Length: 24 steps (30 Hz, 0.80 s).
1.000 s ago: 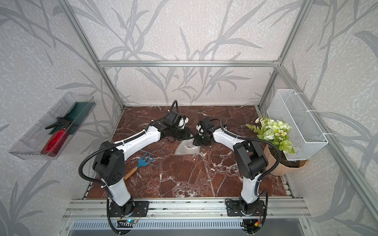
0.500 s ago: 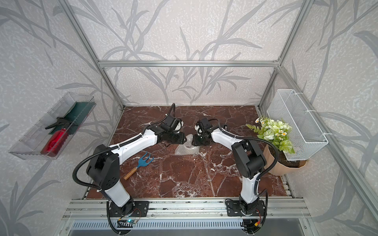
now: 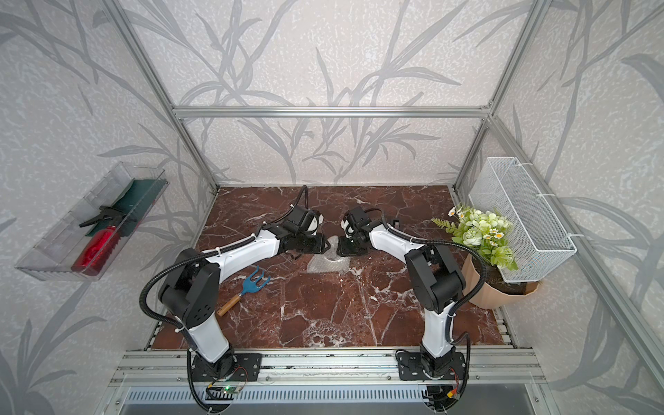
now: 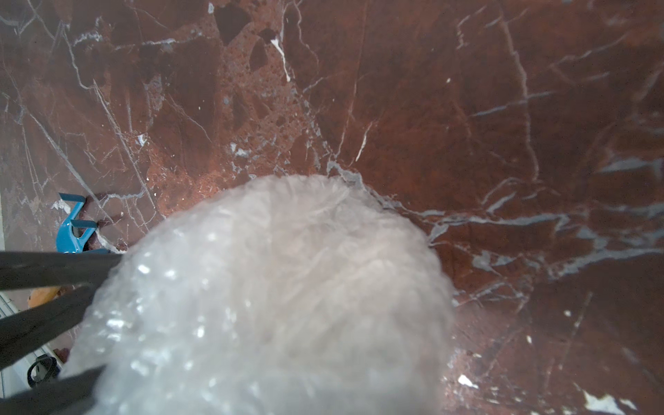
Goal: Wrap mugs in bubble wrap
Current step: Wrap the mug in bubble wrap.
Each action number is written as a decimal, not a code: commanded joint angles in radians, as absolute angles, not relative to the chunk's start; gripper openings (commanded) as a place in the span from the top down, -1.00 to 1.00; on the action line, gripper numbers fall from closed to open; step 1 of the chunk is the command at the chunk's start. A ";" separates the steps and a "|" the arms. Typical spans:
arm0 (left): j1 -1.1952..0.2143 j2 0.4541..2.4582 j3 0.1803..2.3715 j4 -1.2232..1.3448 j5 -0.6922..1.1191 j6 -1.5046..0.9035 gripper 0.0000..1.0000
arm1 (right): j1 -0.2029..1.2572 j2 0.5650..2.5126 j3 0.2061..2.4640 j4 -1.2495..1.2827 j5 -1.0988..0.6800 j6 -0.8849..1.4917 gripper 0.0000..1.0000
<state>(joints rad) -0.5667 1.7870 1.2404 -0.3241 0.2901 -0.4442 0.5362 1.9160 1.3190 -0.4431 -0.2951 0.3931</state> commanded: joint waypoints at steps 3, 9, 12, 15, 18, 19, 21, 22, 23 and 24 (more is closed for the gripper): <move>-0.565 1.841 1.214 -0.276 0.321 -0.442 0.23 | 0.566 2.023 1.278 -0.591 -0.236 0.371 0.29; -0.566 1.869 1.193 -0.230 0.338 -0.466 0.32 | 0.570 2.015 1.276 -0.601 -0.241 0.370 0.28; -0.566 1.866 1.185 -0.235 0.321 -0.468 0.37 | 0.570 1.980 1.274 -0.616 -0.242 0.370 0.23; -0.566 1.866 1.186 -0.258 0.300 -0.463 0.40 | 0.569 1.935 1.278 -0.636 -0.251 0.368 0.10; -0.567 1.868 1.185 -0.272 0.286 -0.461 0.43 | 0.569 1.894 1.287 -0.652 -0.269 0.369 -0.03; -0.568 1.868 1.186 -0.276 0.279 -0.462 0.43 | 0.570 1.881 1.289 -0.658 -0.276 0.370 -0.07; -0.570 1.871 1.190 -0.284 0.270 -0.462 0.44 | 0.569 1.855 1.293 -0.666 -0.284 0.374 -0.10; -0.571 1.871 1.191 -0.288 0.265 -0.461 0.45 | 0.568 1.841 1.294 -0.668 -0.289 0.377 -0.12; -0.574 1.871 1.194 -0.290 0.262 -0.462 0.45 | 0.568 1.829 1.293 -0.669 -0.291 0.379 -0.14; -0.575 1.870 1.196 -0.291 0.258 -0.461 0.46 | 0.567 1.816 1.296 -0.674 -0.293 0.382 -0.16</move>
